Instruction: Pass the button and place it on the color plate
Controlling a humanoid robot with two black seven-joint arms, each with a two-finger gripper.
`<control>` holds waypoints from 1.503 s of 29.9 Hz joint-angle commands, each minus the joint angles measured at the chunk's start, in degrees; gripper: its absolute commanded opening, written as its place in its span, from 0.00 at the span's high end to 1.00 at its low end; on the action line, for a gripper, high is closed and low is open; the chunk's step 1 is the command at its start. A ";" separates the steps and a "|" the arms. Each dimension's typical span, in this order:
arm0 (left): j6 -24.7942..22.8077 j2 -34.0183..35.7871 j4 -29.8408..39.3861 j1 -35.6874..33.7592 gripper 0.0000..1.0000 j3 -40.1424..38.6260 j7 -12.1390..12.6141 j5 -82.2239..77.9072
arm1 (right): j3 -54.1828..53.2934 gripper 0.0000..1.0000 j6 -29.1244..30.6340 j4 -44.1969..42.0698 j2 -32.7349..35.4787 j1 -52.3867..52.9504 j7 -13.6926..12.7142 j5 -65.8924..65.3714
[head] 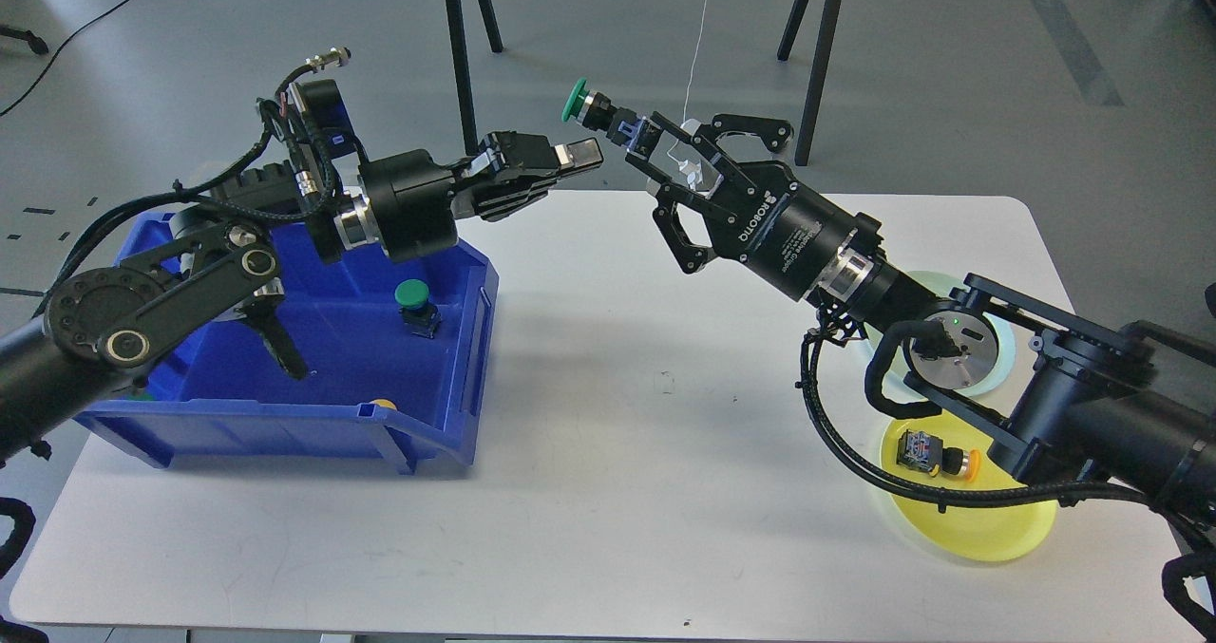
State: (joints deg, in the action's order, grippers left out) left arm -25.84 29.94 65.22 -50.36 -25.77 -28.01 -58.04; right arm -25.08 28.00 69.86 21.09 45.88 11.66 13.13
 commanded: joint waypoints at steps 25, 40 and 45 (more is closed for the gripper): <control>-0.35 8.29 -1.50 1.75 0.14 -0.69 0.01 9.96 | -35.02 0.97 -20.84 9.14 11.08 -35.84 0.47 4.61; -0.35 9.35 -0.44 3.69 0.14 -0.69 0.01 10.14 | -37.06 0.56 -49.45 6.69 6.69 -37.70 -0.24 10.16; -0.44 9.70 -1.49 3.69 0.12 -0.77 0.01 12.59 | -37.32 0.00 -48.48 7.13 5.72 -37.53 -0.15 9.98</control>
State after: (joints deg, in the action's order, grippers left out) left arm -26.24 39.28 64.47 -46.67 -26.50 -28.00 -47.51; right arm -62.33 -21.20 76.69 27.09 8.25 11.45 23.29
